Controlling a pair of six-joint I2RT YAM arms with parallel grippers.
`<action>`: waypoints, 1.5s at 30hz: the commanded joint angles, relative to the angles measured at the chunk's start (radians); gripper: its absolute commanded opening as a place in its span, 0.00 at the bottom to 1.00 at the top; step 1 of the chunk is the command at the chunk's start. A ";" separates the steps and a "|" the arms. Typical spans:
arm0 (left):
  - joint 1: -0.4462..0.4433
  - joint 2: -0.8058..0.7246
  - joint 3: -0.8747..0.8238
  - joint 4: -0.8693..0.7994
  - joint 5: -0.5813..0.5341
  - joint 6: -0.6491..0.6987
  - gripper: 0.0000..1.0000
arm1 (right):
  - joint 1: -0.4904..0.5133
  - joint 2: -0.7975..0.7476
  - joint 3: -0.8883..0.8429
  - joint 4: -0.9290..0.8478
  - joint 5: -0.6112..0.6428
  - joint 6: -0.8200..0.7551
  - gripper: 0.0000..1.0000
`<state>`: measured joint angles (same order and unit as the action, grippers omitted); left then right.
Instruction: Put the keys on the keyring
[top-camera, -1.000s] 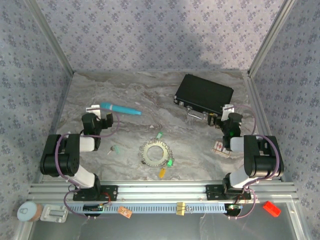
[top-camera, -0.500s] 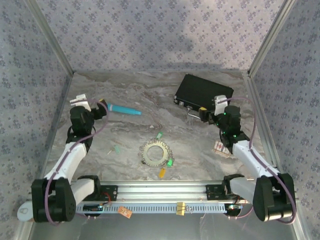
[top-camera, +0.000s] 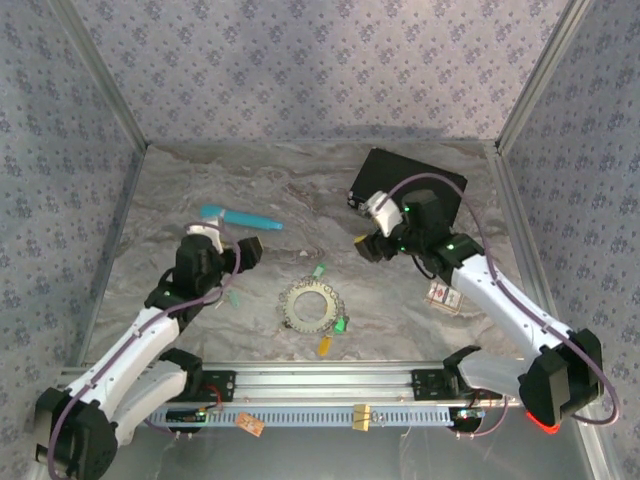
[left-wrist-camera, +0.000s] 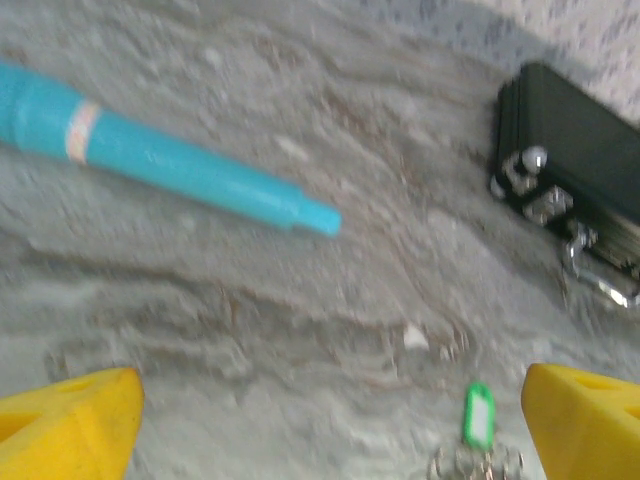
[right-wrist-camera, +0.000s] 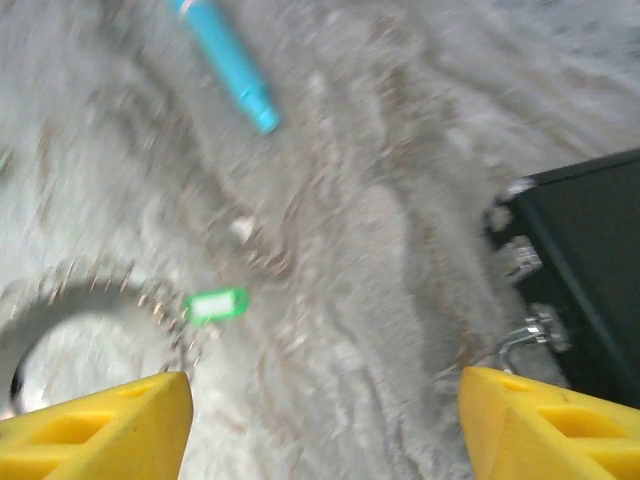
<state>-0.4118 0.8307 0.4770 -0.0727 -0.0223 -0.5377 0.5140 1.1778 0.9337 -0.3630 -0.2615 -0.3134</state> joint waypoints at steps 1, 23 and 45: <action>-0.025 -0.032 -0.021 -0.109 0.001 -0.084 0.96 | 0.105 0.035 -0.012 -0.226 0.047 -0.248 0.70; -0.030 -0.130 -0.150 -0.020 -0.043 -0.127 0.96 | 0.199 0.366 -0.107 0.065 0.022 -0.780 0.49; -0.030 -0.184 -0.178 -0.029 -0.068 -0.153 0.95 | 0.232 0.485 -0.039 0.031 -0.040 -0.762 0.46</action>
<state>-0.4343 0.6605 0.3038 -0.1089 -0.0757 -0.6773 0.7380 1.6459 0.8696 -0.3069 -0.2771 -1.0599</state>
